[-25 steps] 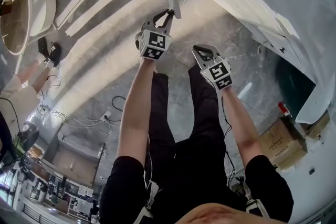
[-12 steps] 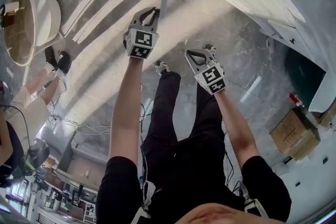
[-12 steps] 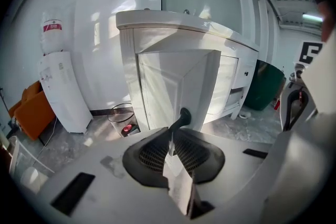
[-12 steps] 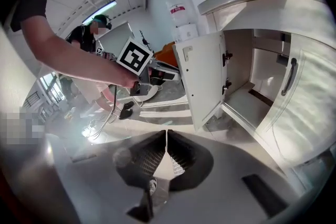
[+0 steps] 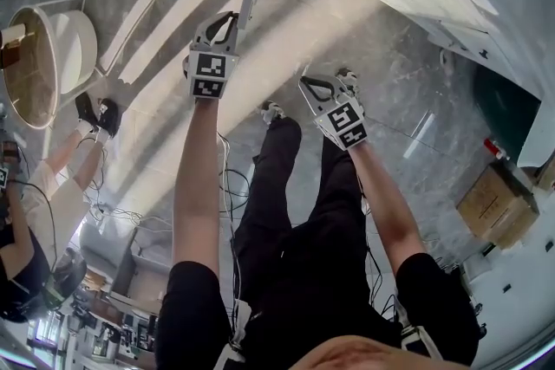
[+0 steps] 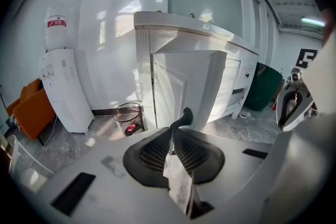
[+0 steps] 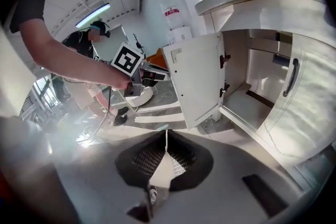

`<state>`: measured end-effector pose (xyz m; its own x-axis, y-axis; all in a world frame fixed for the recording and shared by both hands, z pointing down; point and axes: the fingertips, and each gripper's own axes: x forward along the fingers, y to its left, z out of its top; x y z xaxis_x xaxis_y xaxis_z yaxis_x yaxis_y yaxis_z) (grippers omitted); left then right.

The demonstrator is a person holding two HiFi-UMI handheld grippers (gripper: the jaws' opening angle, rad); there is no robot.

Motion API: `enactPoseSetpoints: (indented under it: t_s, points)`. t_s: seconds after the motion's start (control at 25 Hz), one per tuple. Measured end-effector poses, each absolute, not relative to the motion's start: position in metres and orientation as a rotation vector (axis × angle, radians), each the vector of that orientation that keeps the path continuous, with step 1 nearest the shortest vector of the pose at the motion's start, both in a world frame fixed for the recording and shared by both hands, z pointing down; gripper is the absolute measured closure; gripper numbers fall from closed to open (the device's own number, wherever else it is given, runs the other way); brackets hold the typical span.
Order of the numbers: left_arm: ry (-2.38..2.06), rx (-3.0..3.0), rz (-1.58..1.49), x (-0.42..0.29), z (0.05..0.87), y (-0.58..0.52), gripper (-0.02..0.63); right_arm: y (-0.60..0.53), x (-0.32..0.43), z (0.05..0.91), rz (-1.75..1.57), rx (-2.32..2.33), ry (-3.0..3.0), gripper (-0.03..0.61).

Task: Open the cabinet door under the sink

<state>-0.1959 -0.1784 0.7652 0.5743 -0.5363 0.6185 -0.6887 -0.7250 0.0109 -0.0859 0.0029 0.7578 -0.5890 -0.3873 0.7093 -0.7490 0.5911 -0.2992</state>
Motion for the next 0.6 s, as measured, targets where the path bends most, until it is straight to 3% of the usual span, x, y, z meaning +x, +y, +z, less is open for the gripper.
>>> enactPoseSetpoints:
  t_s: [0.6]
  points:
    - [-1.089,2.409,0.844,-0.229,0.773,-0.175,0.578,0.001,-0.081,0.752,0.763,0.927,-2.231,0.512]
